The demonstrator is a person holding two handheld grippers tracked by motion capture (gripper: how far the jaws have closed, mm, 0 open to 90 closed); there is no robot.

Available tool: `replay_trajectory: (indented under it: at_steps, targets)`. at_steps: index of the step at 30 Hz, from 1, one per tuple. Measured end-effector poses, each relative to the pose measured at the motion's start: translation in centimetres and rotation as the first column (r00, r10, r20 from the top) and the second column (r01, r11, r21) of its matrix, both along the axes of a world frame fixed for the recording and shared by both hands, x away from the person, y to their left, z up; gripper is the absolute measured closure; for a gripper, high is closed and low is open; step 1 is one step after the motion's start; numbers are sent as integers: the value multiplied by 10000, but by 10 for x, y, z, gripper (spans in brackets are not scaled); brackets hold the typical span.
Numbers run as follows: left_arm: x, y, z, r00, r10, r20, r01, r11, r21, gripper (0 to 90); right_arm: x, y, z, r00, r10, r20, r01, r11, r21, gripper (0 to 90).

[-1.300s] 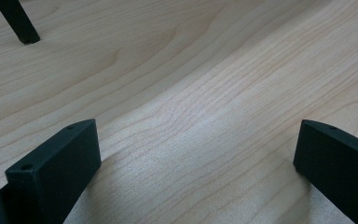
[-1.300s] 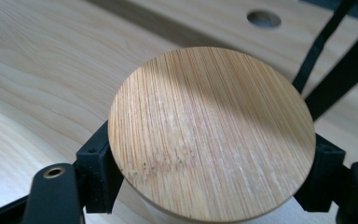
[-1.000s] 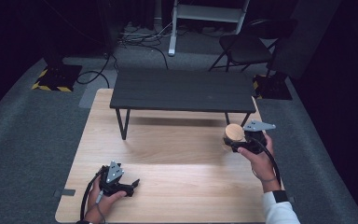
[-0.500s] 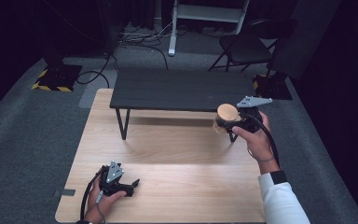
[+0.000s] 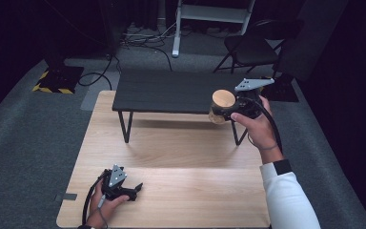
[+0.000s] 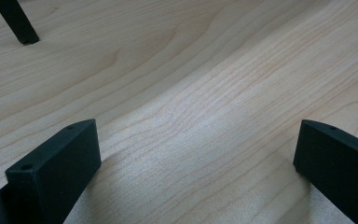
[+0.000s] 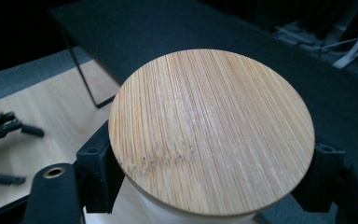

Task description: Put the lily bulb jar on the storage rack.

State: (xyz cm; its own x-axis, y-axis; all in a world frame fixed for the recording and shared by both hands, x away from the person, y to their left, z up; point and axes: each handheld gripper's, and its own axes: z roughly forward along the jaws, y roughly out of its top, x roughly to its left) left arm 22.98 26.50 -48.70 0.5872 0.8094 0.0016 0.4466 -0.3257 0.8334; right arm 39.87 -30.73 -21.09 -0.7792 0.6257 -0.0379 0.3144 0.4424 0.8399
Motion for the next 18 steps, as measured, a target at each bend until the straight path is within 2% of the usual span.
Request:
replay_trajectory:
  at_steps: [3,7,9,12,18]
  targets:
    - [0,0,0,10000,0,1,0,10000,-1,5,2,6,5,9998,-93,171,95,9999,-80,248]
    - [0,0,0,10000,-7,-2,7,10000,-2,5,7,9,5,9989,-410,216,409,9991,72,247]
    - [0,0,0,10000,-6,-1,6,10000,2,5,10,11,3,9977,-637,229,633,9978,200,247]
    - [0,0,0,10000,-6,-2,6,10000,1,5,14,20,-1,9943,-1007,362,1006,9949,56,247]
    - [0,0,0,10000,-11,-1,11,10000,1,5,24,26,-9,9920,-1238,256,1239,9923,-27,247]
